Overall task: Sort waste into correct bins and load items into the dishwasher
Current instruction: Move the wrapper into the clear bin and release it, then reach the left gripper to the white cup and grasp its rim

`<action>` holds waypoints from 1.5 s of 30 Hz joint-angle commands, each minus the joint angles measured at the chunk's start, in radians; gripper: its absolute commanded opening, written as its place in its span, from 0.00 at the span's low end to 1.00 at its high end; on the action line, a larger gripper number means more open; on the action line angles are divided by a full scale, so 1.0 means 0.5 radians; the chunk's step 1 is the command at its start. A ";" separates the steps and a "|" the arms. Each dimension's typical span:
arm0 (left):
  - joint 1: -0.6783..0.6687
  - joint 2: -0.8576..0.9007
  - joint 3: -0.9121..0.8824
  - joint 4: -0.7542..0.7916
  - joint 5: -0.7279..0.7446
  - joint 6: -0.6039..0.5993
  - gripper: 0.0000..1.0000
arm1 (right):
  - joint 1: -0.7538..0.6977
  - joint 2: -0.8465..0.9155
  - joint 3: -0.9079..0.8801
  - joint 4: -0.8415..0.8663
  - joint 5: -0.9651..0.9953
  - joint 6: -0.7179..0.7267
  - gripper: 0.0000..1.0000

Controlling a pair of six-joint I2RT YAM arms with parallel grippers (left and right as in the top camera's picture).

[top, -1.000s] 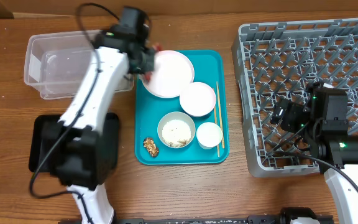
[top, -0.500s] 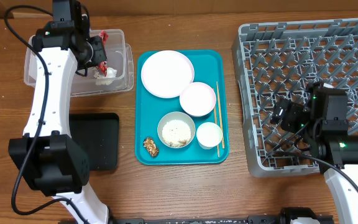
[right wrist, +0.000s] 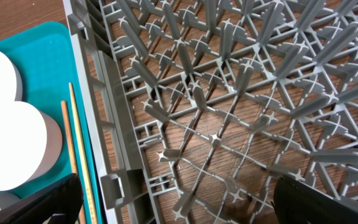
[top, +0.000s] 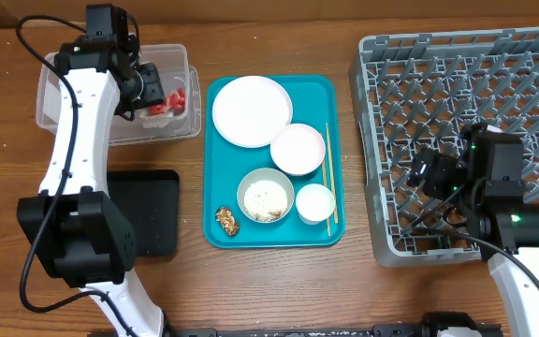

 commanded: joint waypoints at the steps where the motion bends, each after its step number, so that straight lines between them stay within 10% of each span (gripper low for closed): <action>1: 0.003 -0.007 0.049 -0.053 -0.018 0.008 0.55 | -0.008 -0.009 0.068 0.004 -0.002 0.010 1.00; 23: -0.209 -0.416 0.082 -0.820 0.206 -0.072 0.60 | -0.008 -0.009 0.068 0.011 -0.056 0.009 1.00; 45: -1.452 -0.060 0.077 -0.414 0.298 0.061 0.72 | -0.285 -0.009 0.068 -0.134 0.096 0.199 1.00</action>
